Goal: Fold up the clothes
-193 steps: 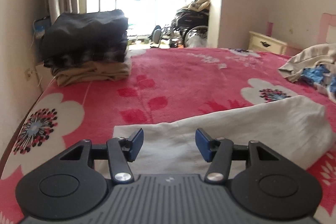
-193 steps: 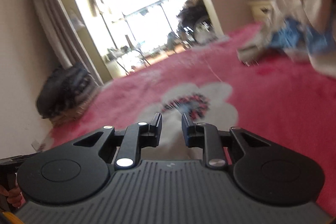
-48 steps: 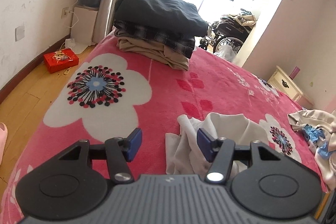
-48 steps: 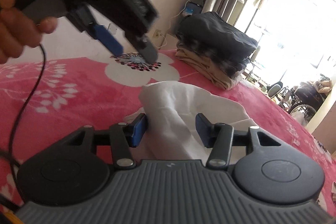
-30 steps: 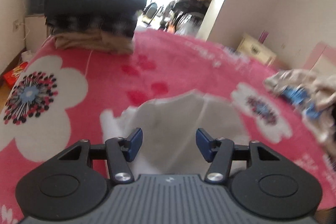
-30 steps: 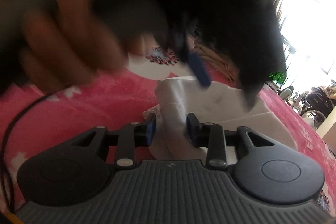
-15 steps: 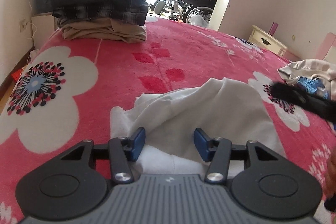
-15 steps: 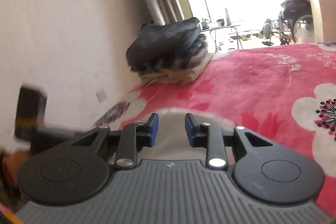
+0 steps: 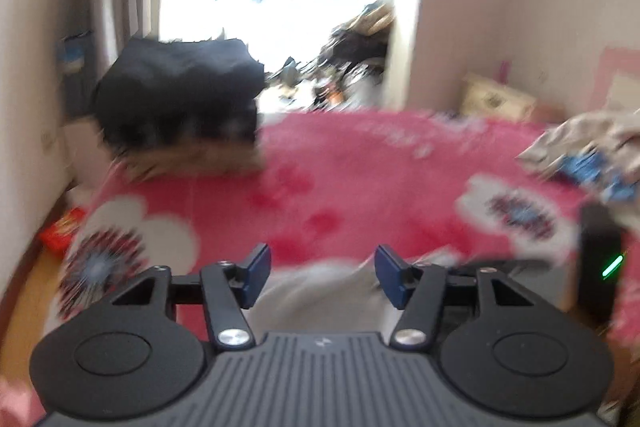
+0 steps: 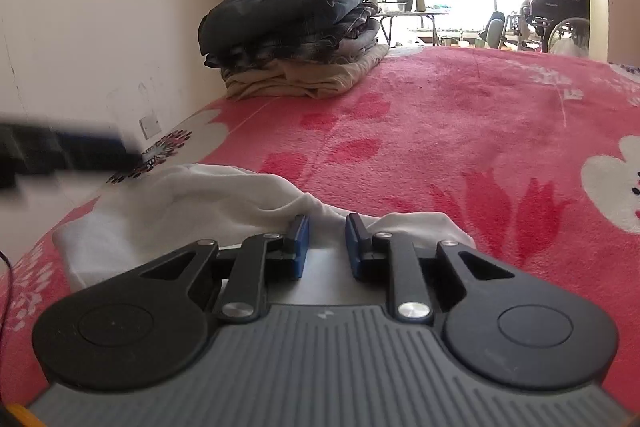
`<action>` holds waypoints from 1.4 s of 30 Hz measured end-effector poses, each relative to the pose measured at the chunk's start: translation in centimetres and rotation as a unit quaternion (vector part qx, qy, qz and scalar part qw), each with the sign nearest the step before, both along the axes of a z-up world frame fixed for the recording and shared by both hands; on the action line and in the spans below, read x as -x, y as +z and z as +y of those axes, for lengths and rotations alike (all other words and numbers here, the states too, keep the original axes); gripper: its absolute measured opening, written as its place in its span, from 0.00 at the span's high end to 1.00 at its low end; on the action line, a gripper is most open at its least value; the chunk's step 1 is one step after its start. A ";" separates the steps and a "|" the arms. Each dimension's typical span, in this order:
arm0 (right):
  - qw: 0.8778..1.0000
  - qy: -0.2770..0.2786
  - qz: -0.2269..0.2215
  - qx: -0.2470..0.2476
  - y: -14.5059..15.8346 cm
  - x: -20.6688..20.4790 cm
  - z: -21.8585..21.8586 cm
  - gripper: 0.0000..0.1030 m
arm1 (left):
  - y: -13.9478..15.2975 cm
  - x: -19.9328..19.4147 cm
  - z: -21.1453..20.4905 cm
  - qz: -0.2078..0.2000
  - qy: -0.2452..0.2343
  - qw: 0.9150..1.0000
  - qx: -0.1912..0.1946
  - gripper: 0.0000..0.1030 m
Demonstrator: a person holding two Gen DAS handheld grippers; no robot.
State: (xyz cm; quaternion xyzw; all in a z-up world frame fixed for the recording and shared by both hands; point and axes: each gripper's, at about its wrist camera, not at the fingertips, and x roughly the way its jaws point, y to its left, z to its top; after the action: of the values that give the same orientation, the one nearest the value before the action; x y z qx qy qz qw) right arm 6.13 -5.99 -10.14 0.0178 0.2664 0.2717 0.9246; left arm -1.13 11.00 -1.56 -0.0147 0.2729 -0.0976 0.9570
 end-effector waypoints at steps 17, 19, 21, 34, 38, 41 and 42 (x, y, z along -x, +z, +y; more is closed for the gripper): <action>0.997 -0.056 -0.004 -0.055 1.8 2.6 -4.4 0.82 | -7.2 -8.2 -0.9 0.090 0.028 0.994 0.063 0.50; 0.997 -0.062 0.025 -0.042 0.2 1.3 -4.4 0.87 | -7.7 -8.4 -0.9 0.090 0.032 0.994 0.056 0.49; 0.995 -0.065 0.036 -0.068 -0.2 0.6 -5.2 0.89 | -8.0 -8.5 -0.9 0.090 0.035 0.994 0.053 0.49; 0.997 -0.047 0.062 0.027 0.8 7.4 -5.6 0.88 | -7.9 -8.8 -1.5 0.089 0.031 0.995 0.031 0.48; 0.998 -0.048 0.033 0.027 2.6 8.4 -6.1 0.87 | -5.9 -7.5 -1.3 0.064 0.029 0.997 0.017 0.50; 0.998 -0.049 0.012 0.027 3.9 9.1 -6.5 0.87 | -3.2 -4.7 -1.3 0.015 0.018 1.000 -0.019 0.49; 0.998 -0.048 0.005 0.027 4.4 9.4 -6.6 0.87 | -2.4 -3.6 -1.2 0.002 0.012 0.999 -0.031 0.48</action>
State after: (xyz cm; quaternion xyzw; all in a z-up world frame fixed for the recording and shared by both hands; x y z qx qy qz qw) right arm -3.24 -12.57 -5.77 0.0074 0.2768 0.2194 0.9355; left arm 2.43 9.78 -4.00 0.0116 0.2773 -0.0776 0.9576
